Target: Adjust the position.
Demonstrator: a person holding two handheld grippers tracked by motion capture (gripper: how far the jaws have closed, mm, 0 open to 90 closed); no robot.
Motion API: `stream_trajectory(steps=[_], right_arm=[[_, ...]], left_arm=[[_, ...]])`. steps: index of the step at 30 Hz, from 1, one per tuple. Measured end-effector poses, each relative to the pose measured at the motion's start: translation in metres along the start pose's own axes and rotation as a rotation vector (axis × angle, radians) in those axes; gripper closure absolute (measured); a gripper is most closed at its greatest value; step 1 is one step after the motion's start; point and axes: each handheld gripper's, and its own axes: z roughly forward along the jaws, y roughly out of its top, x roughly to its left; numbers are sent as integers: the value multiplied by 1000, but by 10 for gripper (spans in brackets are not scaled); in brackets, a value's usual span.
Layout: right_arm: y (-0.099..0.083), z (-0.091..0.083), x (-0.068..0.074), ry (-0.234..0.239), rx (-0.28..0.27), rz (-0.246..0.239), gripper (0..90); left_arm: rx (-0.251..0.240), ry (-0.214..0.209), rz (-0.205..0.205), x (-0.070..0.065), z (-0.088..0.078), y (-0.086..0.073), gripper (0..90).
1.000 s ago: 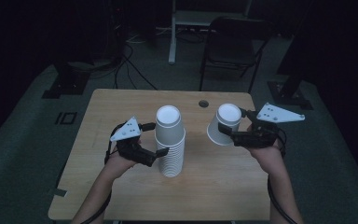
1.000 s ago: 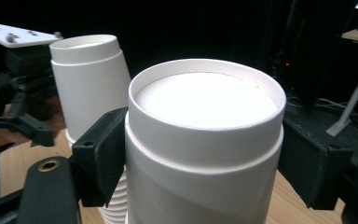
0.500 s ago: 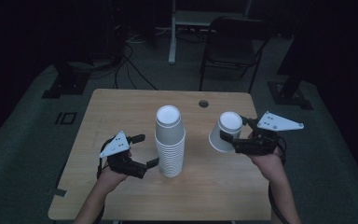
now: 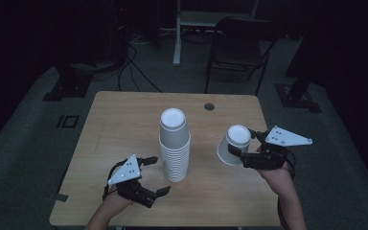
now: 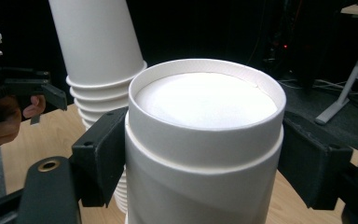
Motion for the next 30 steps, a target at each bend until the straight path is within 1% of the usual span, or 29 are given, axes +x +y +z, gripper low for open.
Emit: stream_trajectory(steps=[1, 2, 3, 5, 6, 7, 9, 10, 11, 12, 13, 14, 15, 16, 17, 18, 19, 21, 22, 23, 24, 27, 28, 30], right_arm=[[0, -1, 0, 1, -3, 0, 221], [-1, -1, 1, 8, -2, 0, 221], [-1, -1, 2, 7, -1, -1, 221], [-1, -2, 2, 6, -1, -2, 221], [-1, -3, 2, 5, -4, -3, 221], [-1, -4, 2, 5, -6, -1, 221], [-1, -6, 2, 6, -13, 1, 221], [-1, -7, 3, 9, -15, 3, 221], [-2, -8, 3, 11, -16, 4, 221], [-2, -9, 3, 11, -18, 3, 221], [-2, -9, 3, 12, -18, 1, 221], [-2, -10, 3, 10, -19, 0, 221], [-2, -11, 3, 8, -19, -1, 221], [-1, -11, 4, 9, -19, -3, 221], [-1, -12, 4, 7, -21, -3, 221], [-1, -12, 4, 7, -21, -3, 221], [0, -14, 4, 8, -23, -6, 221], [2, -15, 4, 7, -25, -8, 221], [3, -16, 4, 7, -28, -10, 221], [3, -16, 5, 8, -30, -10, 221], [4, -16, 5, 9, -30, -11, 221], [5, -16, 7, 11, -32, -16, 221], [6, -16, 7, 15, -34, -15, 221], [6, -17, 7, 17, -40, -17, 221]], left_arm=[[0, 0, 0, 0, 0, 0, 4], [-6, -43, -14, -3, 6, -1, 4], [-2, -38, -10, -5, 10, -1, 4], [8, -66, -2, -9, 17, 0, 4], [14, -66, 8, -12, 20, 1, 5], [18, -90, 8, -13, 23, 1, 4], [22, -104, 7, -16, 29, 2, 4], [27, -118, 8, -17, 33, 3, 4], [27, -118, 12, -19, 36, 3, 4], [28, -140, 10, -20, 39, 3, 4], [31, -140, 16, -22, 43, 4, 4], [43, -134, 33, -25, 47, 4, 4], [54, -144, 49, -27, 51, 5, 4], [59, -153, 52, -28, 54, 5, 4], [63, -163, 50, -29, 58, 5, 4], [63, -163, 50, -29, 58, 5, 4], [68, -182, 45, -31, 65, 7, 4], [63, -199, 47, -33, 72, 10, 14], [63, -215, 42, -34, 76, 11, 14], [63, -215, 42, -34, 76, 11, 14], [63, -228, 49, -37, 84, 14, 14], [62, -238, 41, -39, 95, 17, 14], [64, -236, 48, -40, 99, 18, 14], [59, -253, 34, -40, 106, 19, 14]])
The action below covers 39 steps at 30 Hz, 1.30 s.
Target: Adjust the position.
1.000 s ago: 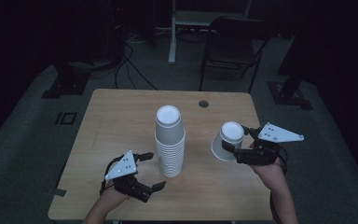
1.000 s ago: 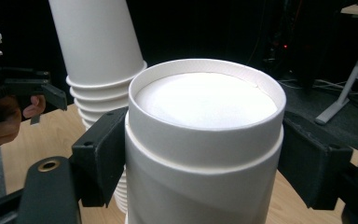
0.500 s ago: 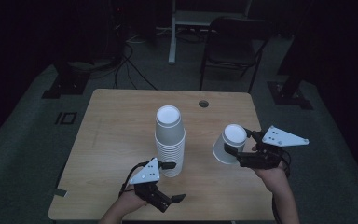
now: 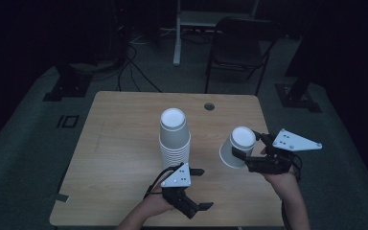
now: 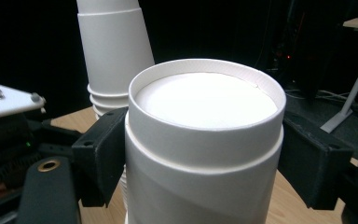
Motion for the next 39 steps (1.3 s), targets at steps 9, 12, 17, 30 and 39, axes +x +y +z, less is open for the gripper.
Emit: stream_trajectory(steps=[9, 12, 17, 30, 39], right_arm=[[0, -4, -1, 0, 1, 2, 221], [-1, -5, -1, 0, -1, 3, 221], [0, -8, 0, 0, -10, 0, 221], [-1, -12, -1, -2, -10, 1, 221], [-2, -21, -2, 15, -27, 15, 221]], left_arm=[[-15, -22, -30, 5, 29, 14, 14], [-35, -31, -32, 7, 35, 20, 21], [-69, -47, -32, 9, 41, 29, 67], [-127, -26, -60, 12, 44, 41, 152], [-170, 37, -94, 13, 34, 44, 378]])
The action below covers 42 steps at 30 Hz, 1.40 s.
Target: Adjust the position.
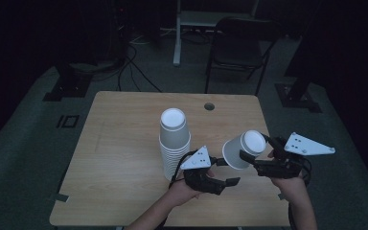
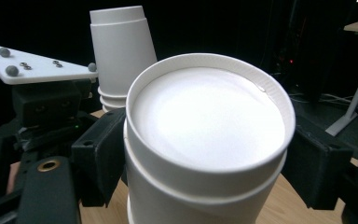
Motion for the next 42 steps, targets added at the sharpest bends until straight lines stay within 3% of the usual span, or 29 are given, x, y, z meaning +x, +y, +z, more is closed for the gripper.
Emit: stream_trajectory(steps=[4, 7, 10, 14, 16, 20, 21, 25, 26, 29, 31, 36, 38, 39, 42], right_arm=[[0, -1, 1, 14, -4, -2, 220], [1, -1, 2, 21, -2, -7, 220], [-1, -2, 2, 20, 5, -10, 220], [-4, -3, 1, 35, 9, -4, 220], [-5, -4, 1, 45, 15, -3, 220], [-6, -4, 1, 63, 22, -5, 214], [-6, -5, 0, 73, 22, -1, 209], [-8, -8, -2, 140, 5, 32, 200], [-8, -8, -2, 138, -1, 33, 192], [-5, -7, 0, 146, 11, 32, 155], [-3, -5, -1, 154, 19, 44, 136], [-1, -6, -3, 125, 20, 56, 139], [-1, -6, -5, 127, 37, 49, 142], [-4, -6, -5, 105, 61, 42, 177], [-6, -6, -6, 103, 62, 44, 178]], left_arm=[[-16, -8, -15, 3, -4, 1, 489], [-22, -17, -17, 5, -6, 1, 505], [-22, 14, 15, 6, -8, 2, 533], [-60, 20, -5, 10, -14, 4, 630], [-86, -19, -44, 14, -17, 5, 685], [-96, -63, -49, 15, -22, 7, 762], [-99, -106, -64, 16, -23, 8, 784], [-104, -143, -37, 12, -25, 9, 829], [-90, -175, -33, 11, -25, 10, 838], [-82, -188, -4, 7, -24, 11, 864], [-74, -182, -4, 5, -24, 12, 870], [-41, -161, 1, 6, -24, 11, 872], [-29, -140, -3, 8, -24, 11, 871], [-24, -147, -12, 8, -24, 11, 872], [-10, -129, -6, 8, -23, 12, 871]])
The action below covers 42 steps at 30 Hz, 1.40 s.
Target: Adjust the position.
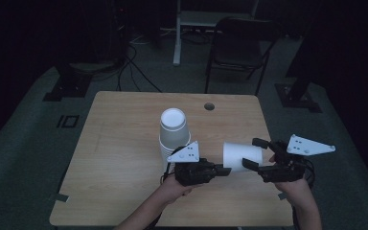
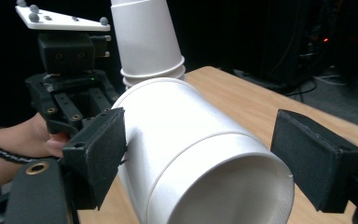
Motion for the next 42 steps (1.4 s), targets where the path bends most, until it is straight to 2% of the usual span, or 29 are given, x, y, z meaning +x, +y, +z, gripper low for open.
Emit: stream_trajectory(steps=[3, 7, 8, 9, 10, 15, 17, 22, 25, 26, 30, 31, 33, 34, 36, 37, 38, 39, 42], right_arm=[[-9, -2, -5, 27, -1, 32, 181], [-16, -2, -6, 41, 26, 33, 177], [-18, -2, -6, 48, 33, 37, 177], [-21, -1, -6, 48, 42, 40, 175], [-23, -1, -6, 53, 46, 47, 171], [-37, 4, -9, 79, 65, 75, 166], [-42, 6, -9, 82, 76, 73, 167], [-48, 12, -8, 78, 105, 62, 166], [-51, 16, -8, 77, 115, 60, 165], [-52, 17, -8, 75, 124, 55, 167], [-56, 25, -6, 51, 150, 41, 175], [-57, 27, -6, 41, 155, 38, 175], [-59, 30, -7, 41, 161, 40, 177], [-60, 31, -8, 38, 162, 46, 176], [-61, 33, -10, 43, 163, 53, 172], [-62, 33, -10, 43, 162, 61, 167], [-62, 34, -10, 40, 167, 58, 164], [-62, 35, -10, 26, 177, 52, 160], [-63, 34, -11, 21, 178, 49, 128]], left_arm=[[-9, 0, -13, 1, -1, 0, 871], [-20, -8, -20, 2, -5, 4, 870], [-26, 2, -19, 2, -5, 5, 870], [-27, -3, -32, 2, -5, 6, 869], [-28, -4, -25, 2, -6, 7, 871], [-23, -3, -43, 4, -5, 9, 872], [-30, -5, -61, 6, -5, 9, 871], [-34, 4, -70, 7, -4, 12, 869], [-24, 9, -64, 7, -2, 16, 868], [-18, 17, -50, 6, 0, 17, 867], [4, 30, -38, 4, 6, 22, 864], [9, 22, -41, 4, 7, 23, 863], [10, 32, -43, 4, 11, 24, 862], [16, 34, -31, 3, 12, 25, 861], [19, 36, -46, 3, 14, 25, 861], [30, 32, -42, 3, 14, 25, 862], [47, 61, -25, 2, 15, 25, 863], [61, 66, -42, 2, 15, 25, 864], [92, 77, -45, 3, 16, 23, 865]])
